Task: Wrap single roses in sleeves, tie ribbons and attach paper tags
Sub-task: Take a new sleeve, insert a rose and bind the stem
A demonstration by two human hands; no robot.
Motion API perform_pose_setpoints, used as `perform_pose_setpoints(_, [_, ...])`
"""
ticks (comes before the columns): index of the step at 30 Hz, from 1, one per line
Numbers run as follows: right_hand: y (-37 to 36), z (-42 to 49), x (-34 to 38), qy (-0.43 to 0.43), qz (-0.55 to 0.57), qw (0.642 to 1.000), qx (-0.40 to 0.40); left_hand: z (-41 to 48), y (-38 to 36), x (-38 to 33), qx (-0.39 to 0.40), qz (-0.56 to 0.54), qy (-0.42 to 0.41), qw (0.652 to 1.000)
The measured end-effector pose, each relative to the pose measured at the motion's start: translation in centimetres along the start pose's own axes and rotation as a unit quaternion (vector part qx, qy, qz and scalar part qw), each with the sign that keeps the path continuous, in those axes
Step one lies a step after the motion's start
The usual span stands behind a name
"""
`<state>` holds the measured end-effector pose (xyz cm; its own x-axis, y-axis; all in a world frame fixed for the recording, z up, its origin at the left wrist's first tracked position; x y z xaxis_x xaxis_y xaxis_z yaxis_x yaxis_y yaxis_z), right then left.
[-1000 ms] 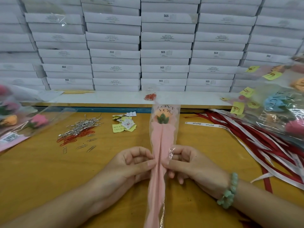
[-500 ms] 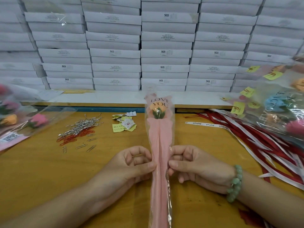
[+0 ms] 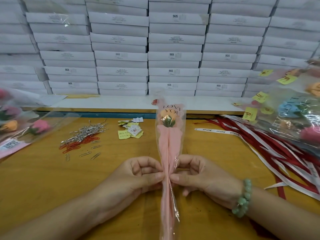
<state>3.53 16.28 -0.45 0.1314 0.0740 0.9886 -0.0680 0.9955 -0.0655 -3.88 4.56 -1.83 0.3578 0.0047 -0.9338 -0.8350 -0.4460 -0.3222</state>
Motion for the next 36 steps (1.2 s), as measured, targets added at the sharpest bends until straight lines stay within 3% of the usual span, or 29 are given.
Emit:
perform_pose_setpoints(15, [0.29,0.06,-0.09,-0.002,0.016,0.999,-0.046,-0.42,-0.51,-0.23,-0.016,0.056,-0.042,0.997])
perform_pose_setpoints(22, [0.06,0.00,0.10,-0.016,-0.045,0.999,-0.001,-0.44,-0.71,-0.26,-0.011,0.066,-0.050,0.996])
perform_pose_setpoints(36, [-0.06,0.06,0.13,-0.030,-0.034,0.999,0.019,-0.44,-0.59,-0.20,-0.037,0.106,-0.045,0.993])
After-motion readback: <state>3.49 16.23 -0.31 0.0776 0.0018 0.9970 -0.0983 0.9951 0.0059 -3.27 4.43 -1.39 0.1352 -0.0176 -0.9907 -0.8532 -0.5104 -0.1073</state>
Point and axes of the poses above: each hand's wrist, its own z-axis towards the middle knuckle, its own y-axis out of the back of the hand, x = y × z, the point moved 6 cm from there along z, towards the middle knuckle, and after that the axes turned 10 degrees about y, right-handed, at the moved point
